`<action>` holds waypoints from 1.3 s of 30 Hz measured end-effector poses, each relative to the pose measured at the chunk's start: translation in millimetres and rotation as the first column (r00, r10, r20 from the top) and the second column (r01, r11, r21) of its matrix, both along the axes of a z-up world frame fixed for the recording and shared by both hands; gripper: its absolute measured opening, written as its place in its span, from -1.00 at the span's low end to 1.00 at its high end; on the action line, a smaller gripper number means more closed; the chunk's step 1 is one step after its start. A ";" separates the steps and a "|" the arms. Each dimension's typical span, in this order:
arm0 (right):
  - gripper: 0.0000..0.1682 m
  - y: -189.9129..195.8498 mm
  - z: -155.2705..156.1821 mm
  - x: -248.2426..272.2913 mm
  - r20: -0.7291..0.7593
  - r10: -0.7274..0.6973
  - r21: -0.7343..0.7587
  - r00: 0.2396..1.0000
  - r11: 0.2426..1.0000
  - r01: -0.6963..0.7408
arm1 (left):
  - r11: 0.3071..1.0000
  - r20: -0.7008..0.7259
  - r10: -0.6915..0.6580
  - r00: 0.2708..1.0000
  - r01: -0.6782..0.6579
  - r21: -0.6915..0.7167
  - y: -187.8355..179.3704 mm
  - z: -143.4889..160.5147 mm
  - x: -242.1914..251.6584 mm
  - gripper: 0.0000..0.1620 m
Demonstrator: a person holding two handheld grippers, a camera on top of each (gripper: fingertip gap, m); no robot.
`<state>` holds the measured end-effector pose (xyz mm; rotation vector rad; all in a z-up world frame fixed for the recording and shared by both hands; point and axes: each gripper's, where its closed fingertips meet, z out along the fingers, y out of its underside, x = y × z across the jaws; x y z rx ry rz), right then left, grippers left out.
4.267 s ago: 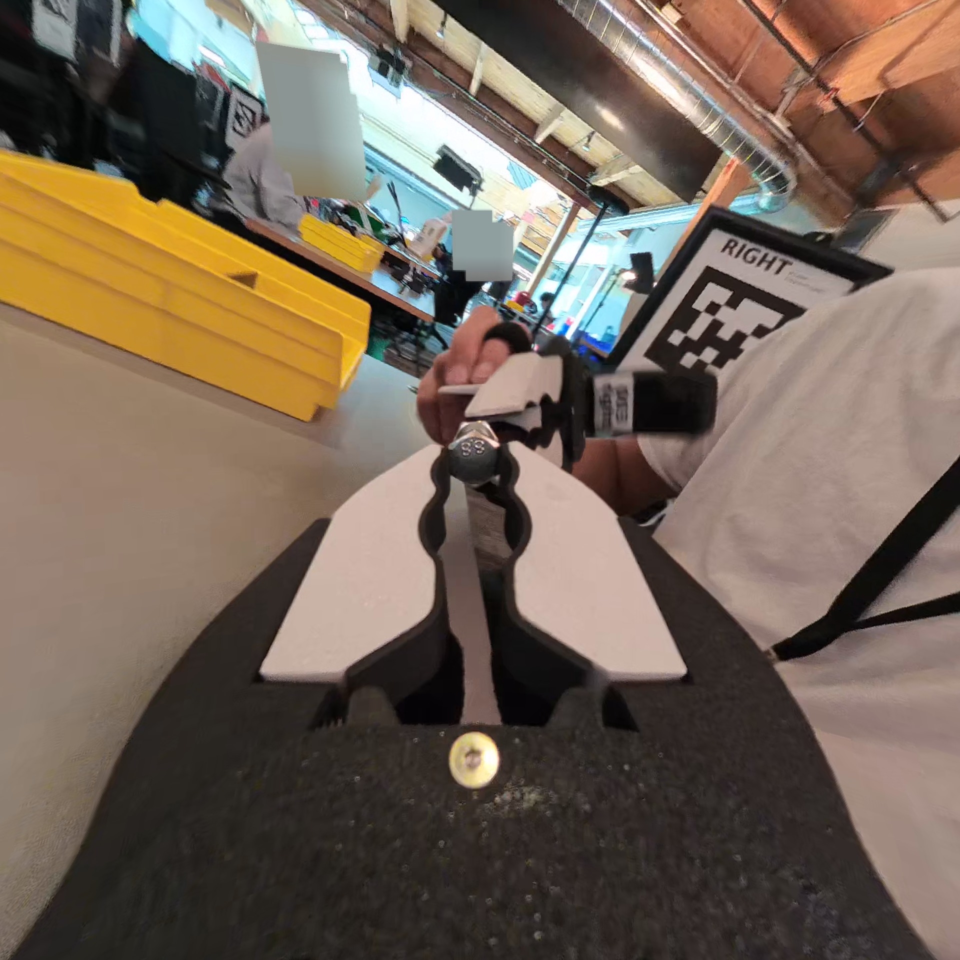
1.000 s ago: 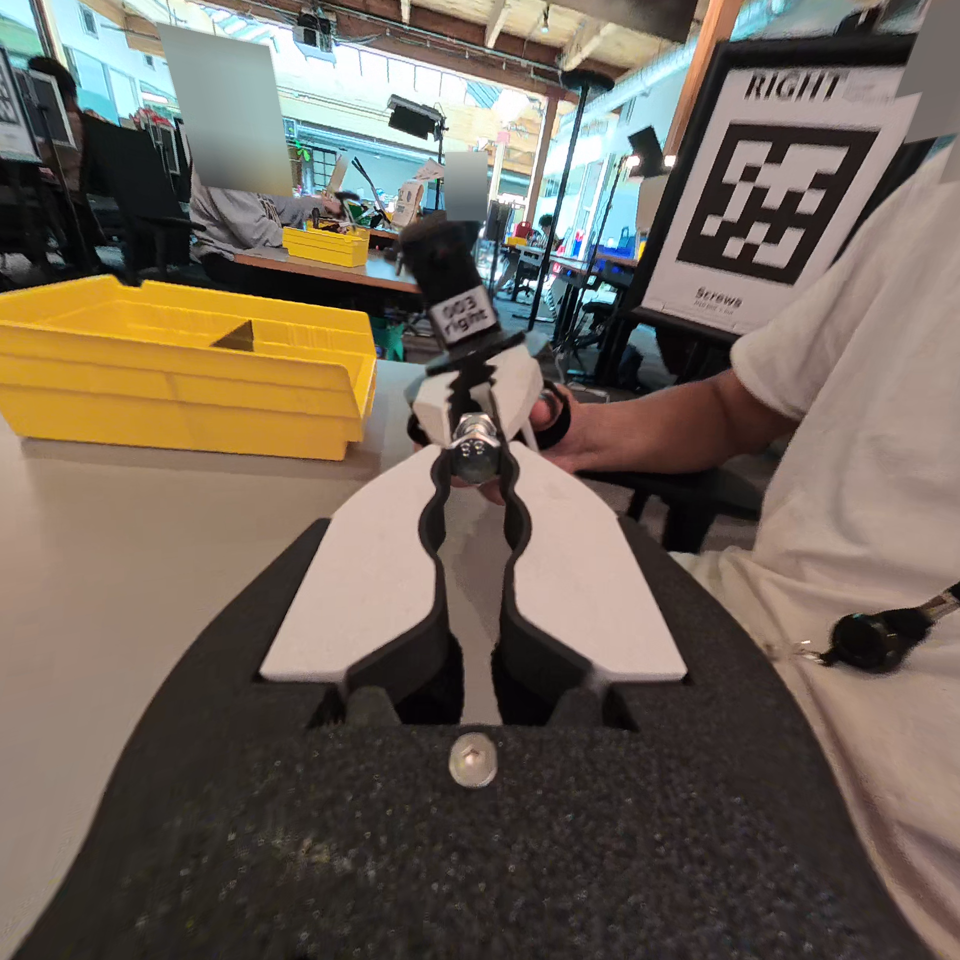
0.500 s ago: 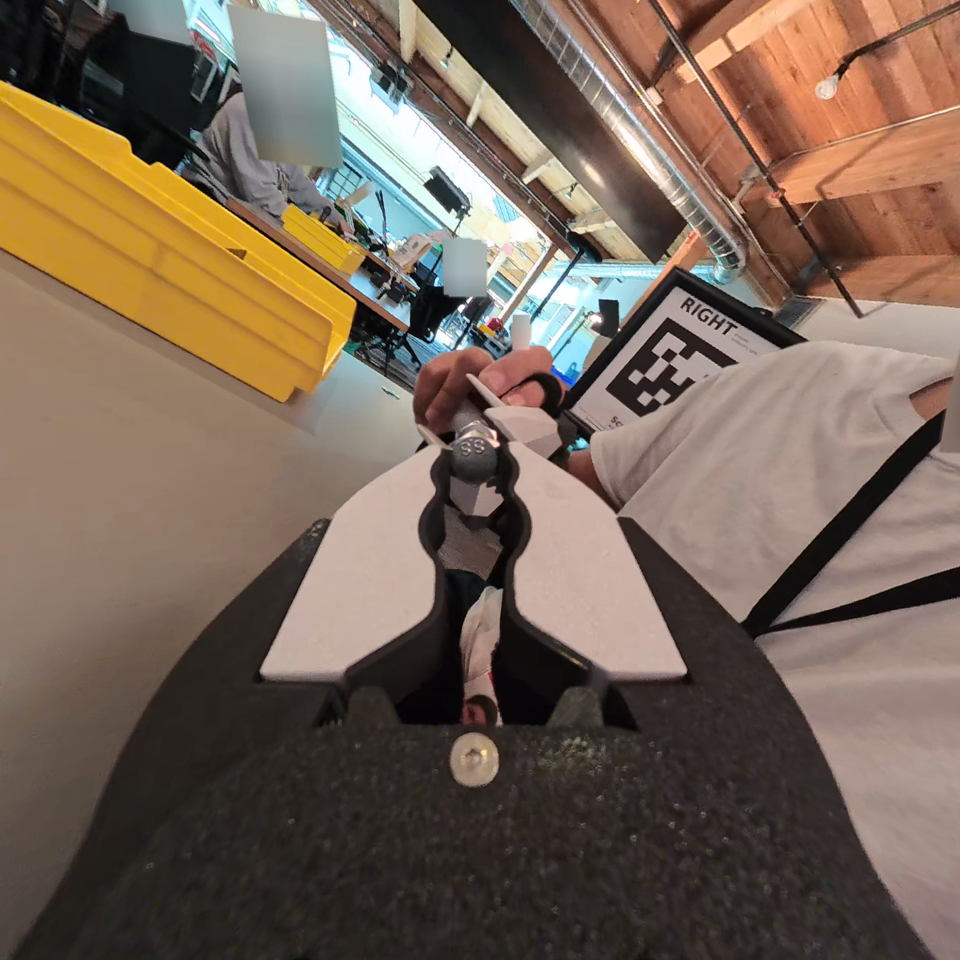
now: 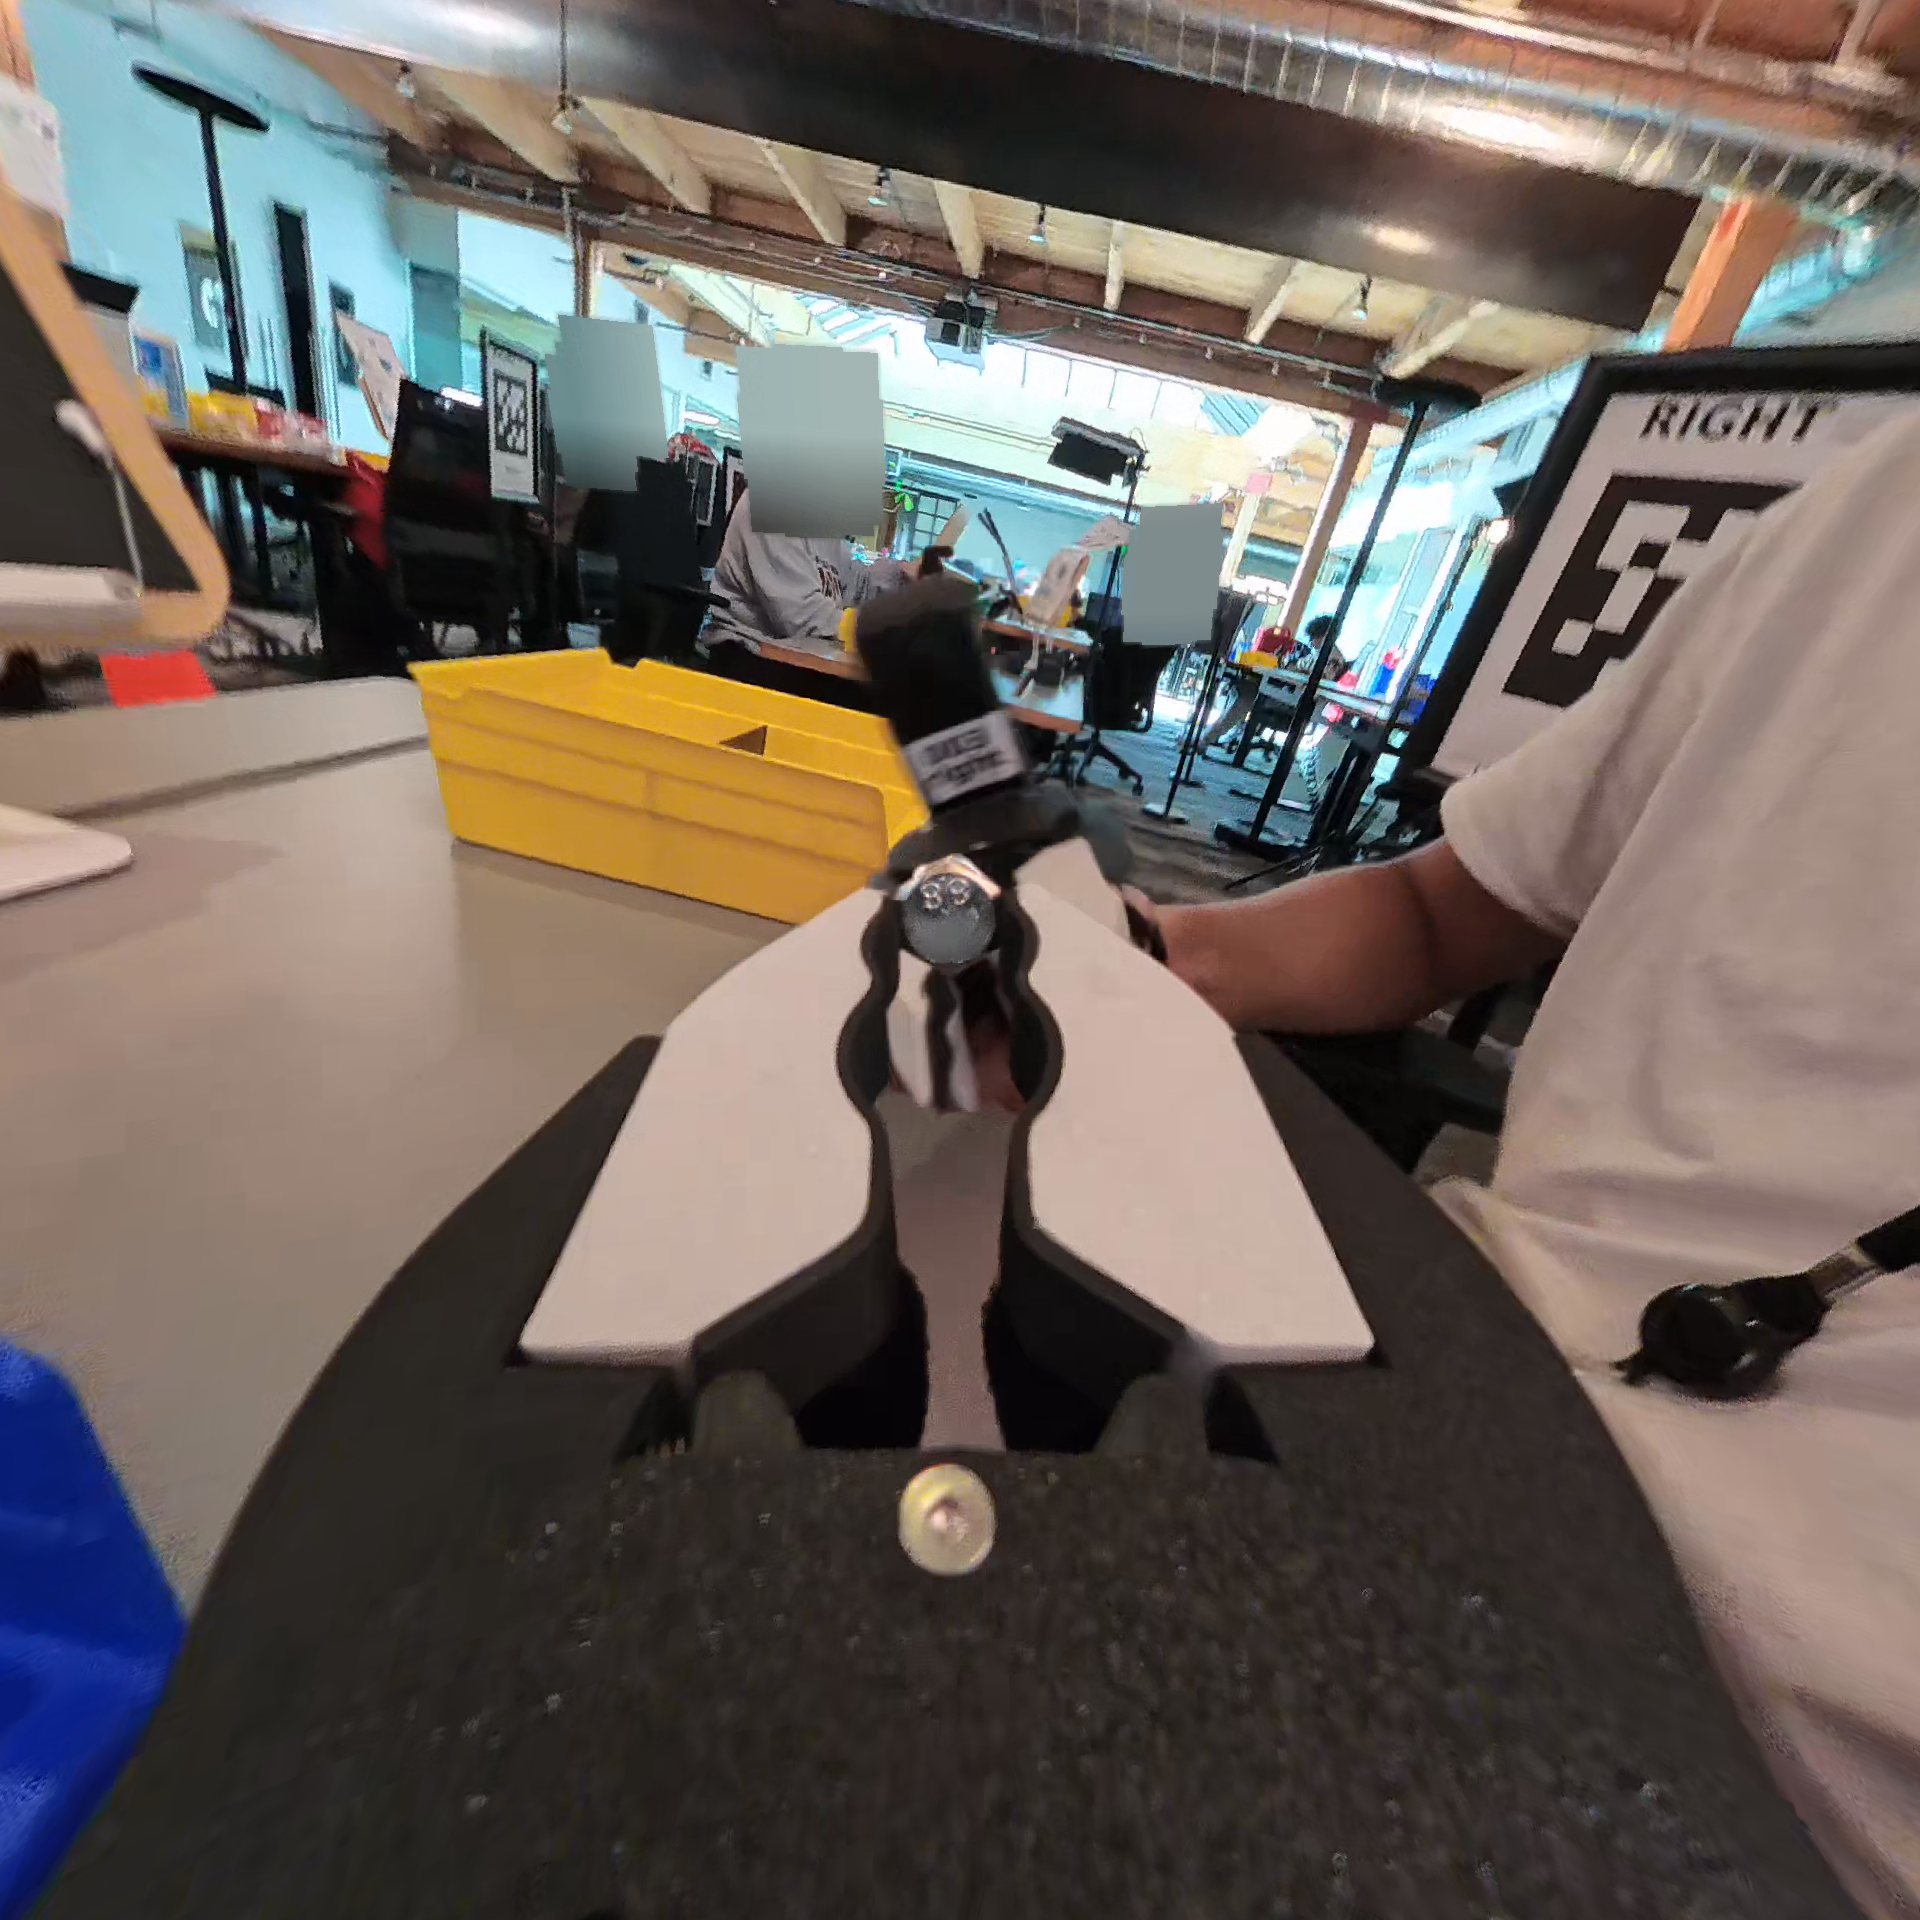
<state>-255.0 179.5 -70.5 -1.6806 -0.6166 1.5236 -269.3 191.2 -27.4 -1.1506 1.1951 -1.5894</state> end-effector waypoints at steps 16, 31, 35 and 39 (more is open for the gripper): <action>-0.81 -13.0 25.1 70.4 -0.245 -0.244 -0.075 0.939 0.970 0.232 | 0.966 -0.080 -0.244 0.967 0.249 0.063 -28.2 -12.8 68.2 -0.78; -0.81 -29.4 15.9 75.2 0.052 -0.989 0.793 0.140 -0.044 -0.608 | 0.767 0.016 -0.479 0.877 0.428 -0.478 -18.8 -9.4 70.6 -0.79; -0.81 -15.9 16.3 79.0 0.134 -0.974 0.890 0.183 0.037 -0.454 | 0.835 -0.006 -0.374 0.927 0.334 -0.437 -2.3 -8.5 57.6 -0.78; -0.80 -0.5 37.4 92.7 0.251 -0.900 0.964 0.356 0.267 -0.007 | 0.957 -0.116 -0.138 0.984 0.102 -0.270 15.8 -18.8 47.6 -0.78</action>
